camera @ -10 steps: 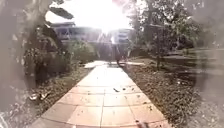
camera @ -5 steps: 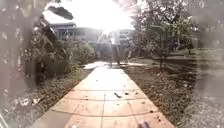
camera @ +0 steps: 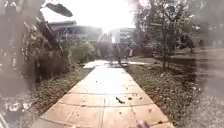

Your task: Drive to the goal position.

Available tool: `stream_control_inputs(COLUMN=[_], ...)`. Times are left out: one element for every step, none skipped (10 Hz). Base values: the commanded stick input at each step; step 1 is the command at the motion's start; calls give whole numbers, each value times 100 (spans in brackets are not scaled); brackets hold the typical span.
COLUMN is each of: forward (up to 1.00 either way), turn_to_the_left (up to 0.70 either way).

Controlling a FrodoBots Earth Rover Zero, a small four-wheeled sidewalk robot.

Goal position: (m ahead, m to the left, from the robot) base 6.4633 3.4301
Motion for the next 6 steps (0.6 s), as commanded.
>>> stream_control_inputs(forward=[50,50,50,50,50,50], turn_to_the_left=[0,0,0,0,0,0])
